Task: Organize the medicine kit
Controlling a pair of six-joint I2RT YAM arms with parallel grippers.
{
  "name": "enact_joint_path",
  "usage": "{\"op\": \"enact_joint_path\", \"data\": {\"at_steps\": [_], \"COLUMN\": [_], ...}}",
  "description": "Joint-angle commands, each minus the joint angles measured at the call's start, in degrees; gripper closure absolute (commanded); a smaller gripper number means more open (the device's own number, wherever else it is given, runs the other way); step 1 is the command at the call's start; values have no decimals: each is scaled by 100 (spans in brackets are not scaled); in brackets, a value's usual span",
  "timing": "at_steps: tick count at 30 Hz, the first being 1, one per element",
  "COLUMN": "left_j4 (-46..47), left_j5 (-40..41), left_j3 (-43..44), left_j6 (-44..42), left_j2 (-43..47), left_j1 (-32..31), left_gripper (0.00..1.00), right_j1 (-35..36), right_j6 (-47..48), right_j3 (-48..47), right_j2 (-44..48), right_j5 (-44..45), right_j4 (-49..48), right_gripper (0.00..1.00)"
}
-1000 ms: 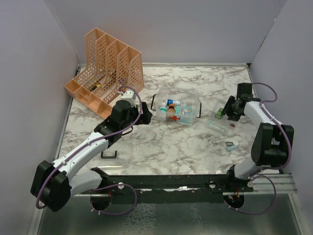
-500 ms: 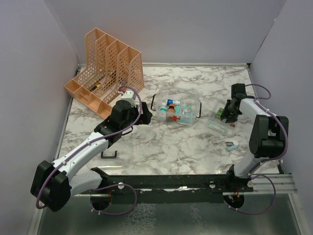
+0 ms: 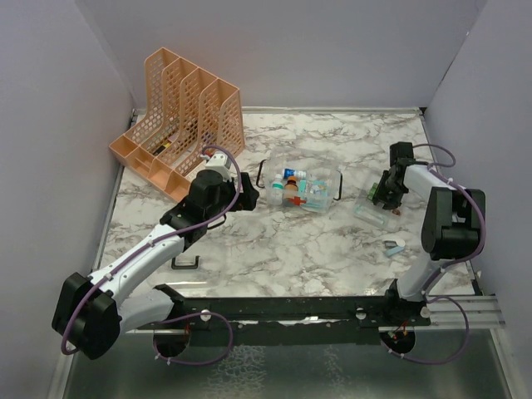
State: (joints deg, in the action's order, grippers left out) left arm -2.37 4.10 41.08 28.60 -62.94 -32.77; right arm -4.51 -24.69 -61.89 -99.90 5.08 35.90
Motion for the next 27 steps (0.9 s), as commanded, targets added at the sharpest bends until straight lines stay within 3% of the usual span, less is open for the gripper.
{"op": "enact_joint_path", "data": {"at_steps": [1, 6, 10, 14, 27], "left_j4": [167, 185, 151, 92, -62], "left_j5": [4, -7, 42, 120, 307], "left_j3": [120, 252, 284, 304, 546], "left_j6": [31, 44, 29, -34, -160], "left_j2": [-88, -291, -342, -338, -417], "left_j1": [-68, -173, -200, -203, -201], "left_gripper": [7, 7, 7, 7, 7], "right_j1": [3, 3, 3, 3, 10], "right_j6": [65, 92, 99, 87, 260], "right_j3": [-195, -125, -83, -104, -652], "right_j2": [-235, -277, -158, 91, 852], "right_j5": [7, -10, 63, 132, 233], "right_j4": [-101, -232, -246, -191, 425], "right_gripper": [69, 76, 91, 98, 99]}}
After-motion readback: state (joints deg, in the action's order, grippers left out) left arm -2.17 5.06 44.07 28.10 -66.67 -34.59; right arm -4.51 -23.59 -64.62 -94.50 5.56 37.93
